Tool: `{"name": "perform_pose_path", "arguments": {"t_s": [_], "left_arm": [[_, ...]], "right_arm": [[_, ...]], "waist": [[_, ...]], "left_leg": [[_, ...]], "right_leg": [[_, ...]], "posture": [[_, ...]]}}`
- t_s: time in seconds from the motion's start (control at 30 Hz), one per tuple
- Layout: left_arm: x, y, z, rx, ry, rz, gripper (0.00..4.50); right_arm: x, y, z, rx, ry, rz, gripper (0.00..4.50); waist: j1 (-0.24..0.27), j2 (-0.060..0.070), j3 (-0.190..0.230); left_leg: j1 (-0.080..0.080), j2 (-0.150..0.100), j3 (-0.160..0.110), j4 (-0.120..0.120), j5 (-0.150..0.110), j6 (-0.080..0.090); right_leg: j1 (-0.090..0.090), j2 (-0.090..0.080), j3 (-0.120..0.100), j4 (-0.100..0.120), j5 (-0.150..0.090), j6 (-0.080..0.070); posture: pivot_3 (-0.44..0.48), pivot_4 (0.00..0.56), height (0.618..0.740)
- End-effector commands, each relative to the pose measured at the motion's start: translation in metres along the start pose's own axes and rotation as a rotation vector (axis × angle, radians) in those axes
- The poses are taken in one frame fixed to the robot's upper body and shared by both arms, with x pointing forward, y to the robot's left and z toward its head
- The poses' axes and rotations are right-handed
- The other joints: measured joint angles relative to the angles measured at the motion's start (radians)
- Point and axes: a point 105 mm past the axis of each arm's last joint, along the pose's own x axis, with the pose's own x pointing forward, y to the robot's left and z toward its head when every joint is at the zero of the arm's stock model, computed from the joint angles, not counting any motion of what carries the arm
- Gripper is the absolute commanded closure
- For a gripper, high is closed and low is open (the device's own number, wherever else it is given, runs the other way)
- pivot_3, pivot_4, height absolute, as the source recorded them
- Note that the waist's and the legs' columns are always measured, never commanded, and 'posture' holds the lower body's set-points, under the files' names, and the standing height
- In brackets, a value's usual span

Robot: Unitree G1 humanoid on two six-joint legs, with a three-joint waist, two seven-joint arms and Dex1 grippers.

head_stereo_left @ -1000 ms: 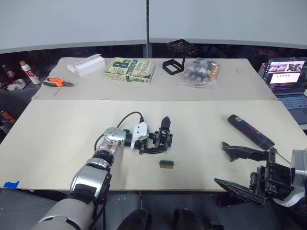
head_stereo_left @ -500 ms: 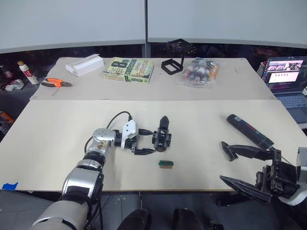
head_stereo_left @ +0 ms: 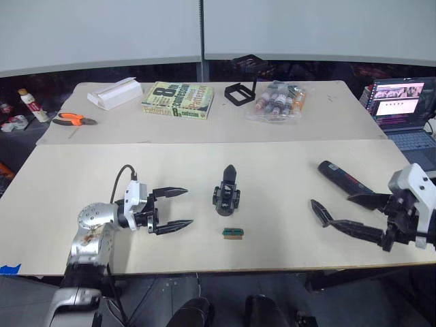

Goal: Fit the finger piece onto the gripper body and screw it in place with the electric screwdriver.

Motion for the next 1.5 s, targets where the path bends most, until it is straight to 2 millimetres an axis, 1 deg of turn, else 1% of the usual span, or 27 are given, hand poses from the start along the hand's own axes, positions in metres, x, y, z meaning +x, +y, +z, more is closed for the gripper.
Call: {"name": "perform_pose_path", "arguments": {"t_s": [0.03, 0.1, 0.17, 0.3, 0.47, 0.6, 0.7, 0.8, 0.93, 0.97, 1.0, 1.03, 1.1, 1.2, 1.3, 1.4, 1.5], "left_arm": [[0.001, -0.018, 0.032, -0.002, -0.044, -0.022, 0.04], [0.002, -0.024, 0.038, -0.025, -0.039, -0.032, 0.04], [0.004, -0.026, 0.042, -0.029, -0.036, -0.033, 0.04], [0.006, -0.028, 0.052, -0.015, -0.052, -0.024, 0.04], [0.005, -0.034, 0.055, -0.028, -0.039, -0.034, 0.04], [-0.001, -0.037, 0.057, -0.025, -0.027, -0.029, 0.04], [-0.008, -0.037, 0.052, -0.022, -0.008, -0.025, 0.0], [-0.01, -0.036, 0.052, -0.015, -0.01, -0.026, 0.0], [-0.01, -0.036, 0.052, -0.021, -0.022, -0.026, 0.0], [-0.009, -0.035, 0.052, -0.024, -0.029, -0.024, 0.0], [-0.007, -0.033, 0.056, -0.038, -0.056, -0.008, 0.0], [-0.004, -0.028, 0.061, -0.066, -0.087, 0.019, 0.0], [0.004, -0.019, 0.07, -0.12, -0.146, 0.068, 0.0], [0.018, -0.008, 0.076, -0.23, -0.178, 0.116, 0.0], [0.045, -0.002, 0.087, -0.326, -0.235, 0.112, 0.0], [0.072, 0.005, 0.101, -0.362, -0.282, 0.119, 0.0], [0.094, 0.016, 0.114, -0.398, -0.345, 0.157, 0.0]], "right_arm": [[0.012, -0.012, -0.01, 0.102, 0.148, -0.037, 0.0], [0.025, -0.017, -0.022, 0.142, 0.248, -0.045, 0.0], [0.033, -0.021, -0.027, 0.145, 0.299, -0.048, 0.0], [0.047, -0.023, -0.039, 0.178, 0.39, -0.003, 0.0], [0.063, -0.028, -0.044, 0.174, 0.414, 0.0, 0.0], [0.07, -0.028, -0.055, 0.166, 0.462, 0.004, 0.0], [0.075, -0.029, -0.058, 0.155, 0.48, -0.002, 0.84], [0.075, -0.022, -0.061, 0.136, 0.501, 0.029, 1.96], [0.072, -0.019, -0.064, 0.125, 0.504, 0.025, 3.29], [0.072, -0.02, -0.062, 0.121, 0.488, 0.02, 3.4], [0.073, -0.019, -0.048, 0.1, 0.392, 0.025, 3.4], [0.073, -0.016, -0.029, 0.072, 0.278, 0.05, 3.4], [0.067, -0.003, 0.007, -0.031, 0.047, 0.103, 3.4], [0.057, 0.019, 0.038, -0.177, -0.173, 0.125, 3.4], [0.053, 0.043, 0.073, -0.245, -0.419, 0.059, 3.4], [0.052, 0.067, 0.097, -0.34, -0.587, -0.008, 3.4], [0.054, 0.079, 0.111, -0.38, -0.673, -0.06, 3.4]], "waist": [[-0.001, 0.0, 0.0], [0.002, 0.001, 0.0], [0.008, 0.002, 0.0], [0.01, 0.003, 0.0], [0.006, 0.003, 0.0], [0.004, 0.003, 0.0], [0.0, 0.002, -0.001], [0.0, 0.002, -0.001], [0.001, 0.001, -0.002], [0.001, 0.001, -0.002], [0.003, 0.001, -0.002], [0.006, 0.001, -0.002], [0.008, 0.001, -0.001], [0.009, 0.003, -0.002], [0.011, 0.003, -0.002], [0.014, 0.003, -0.002], [0.018, 0.003, -0.002]], "left_leg": [[0.0, 0.0, 0.0, -0.001, 0.0, 0.0], [-0.001, 0.001, 0.0, -0.001, 0.0, -0.001], [-0.002, 0.001, 0.0, -0.001, 0.0, -0.002], [-0.006, -0.001, 0.0, -0.001, 0.001, -0.002], [-0.006, 0.0, 0.001, -0.001, 0.001, -0.002], [-0.005, 0.0, 0.001, -0.001, 0.001, -0.002], [-0.004, 0.0, 0.001, -0.001, 0.0, -0.003], [-0.001, 0.0, 0.001, -0.001, -0.002, -0.006], [-0.001, 0.0, 0.001, -0.001, -0.003, -0.008], [-0.001, 0.0, 0.001, -0.001, -0.003, -0.008], [-0.002, 0.0, 0.001, -0.001, -0.003, -0.008], [-0.002, 0.0, 0.001, -0.001, -0.003, -0.008], [-0.004, 0.0, 0.001, -0.001, -0.003, -0.008], [-0.005, 0.0, 0.001, -0.001, -0.001, -0.007], [-0.004, 0.0, 0.001, -0.001, 0.0, -0.005], [-0.004, -0.001, 0.001, 0.0, 0.001, -0.006], [-0.004, -0.002, 0.001, 0.001, 0.001, -0.005]], "right_leg": [[-0.001, 0.0, 0.0, 0.0, 0.0, 0.0], [-0.002, 0.0, 0.0, 0.0, 0.0, -0.001], [-0.003, 0.0, 0.0, 0.0, 0.0, -0.001], [-0.006, -0.001, 0.0, 0.0, 0.0, -0.001], [-0.007, 0.0, 0.0, 0.0, 0.0, -0.001], [-0.007, 0.0, 0.0, 0.0, 0.0, -0.001], [-0.005, 0.0, 0.0, 0.0, 0.0, -0.001], [-0.005, 0.0, 0.0, -0.001, 0.0, -0.001], [-0.005, 0.0, -0.001, -0.001, 0.0, -0.001], [-0.005, 0.0, -0.001, -0.001, 0.0, -0.001], [-0.005, 0.0, -0.001, 0.0, 0.0, -0.001], [-0.005, 0.0, -0.001, 0.0, 0.0, -0.001], [-0.005, 0.001, 0.0, 0.0, 0.0, -0.001], [-0.007, 0.001, 0.0, 0.002, 0.0, -0.001], [-0.006, 0.003, 0.0, 0.003, 0.0, -0.001], [-0.006, 0.004, 0.0, 0.003, 0.0, -0.001], [-0.006, 0.004, 0.0, 0.003, 0.0, -0.001]], "posture": [[0.0, 0.15, 0.74], [0.0, 0.15, 0.74], [0.0, 0.15, 0.74], [0.0, 0.15, 0.74], [0.0, 0.15, 0.74], [0.0, 0.15, 0.74], [0.0, 0.15, 0.74], [0.0, 0.15, 0.74], [0.0, 0.15, 0.74], [0.0, 0.15, 0.74], [0.0, 0.15, 0.74], [0.0, 0.15, 0.74], [0.0, 0.15, 0.74], [0.0, 0.15, 0.74], [0.0, 0.15, 0.74], [0.0, 0.15, 0.74], [0.0, 0.15, 0.74]]}}
